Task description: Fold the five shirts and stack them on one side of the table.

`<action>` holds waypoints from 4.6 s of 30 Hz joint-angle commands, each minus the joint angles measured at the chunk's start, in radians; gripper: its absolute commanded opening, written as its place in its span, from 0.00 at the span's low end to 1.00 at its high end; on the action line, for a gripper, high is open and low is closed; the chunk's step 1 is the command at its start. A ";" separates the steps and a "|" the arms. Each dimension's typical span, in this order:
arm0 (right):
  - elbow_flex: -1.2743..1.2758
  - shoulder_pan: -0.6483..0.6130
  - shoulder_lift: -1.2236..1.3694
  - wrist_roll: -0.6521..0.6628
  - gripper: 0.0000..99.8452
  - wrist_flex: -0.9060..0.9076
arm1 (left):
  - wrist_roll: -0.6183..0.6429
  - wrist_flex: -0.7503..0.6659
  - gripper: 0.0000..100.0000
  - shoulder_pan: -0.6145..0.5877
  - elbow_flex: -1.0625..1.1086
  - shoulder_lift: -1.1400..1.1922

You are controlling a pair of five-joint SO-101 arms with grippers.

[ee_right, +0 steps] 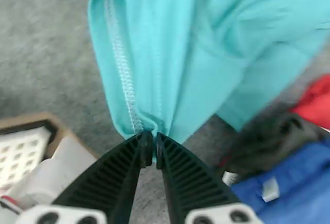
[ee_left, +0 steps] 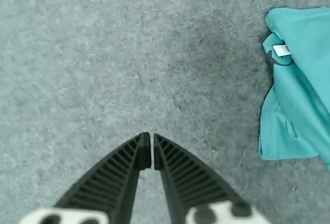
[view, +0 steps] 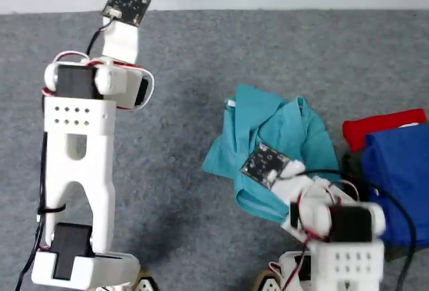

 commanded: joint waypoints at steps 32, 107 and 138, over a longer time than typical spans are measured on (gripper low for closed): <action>-0.011 0.134 0.044 -0.308 0.22 -0.041 | 0.258 -0.092 0.14 0.356 -1.406 1.458; 0.104 -0.048 1.000 0.189 0.01 -0.312 | 0.253 0.190 0.01 0.060 -0.538 0.775; 0.210 0.163 0.550 0.196 0.18 -0.131 | 0.258 0.152 0.16 0.270 -0.832 1.135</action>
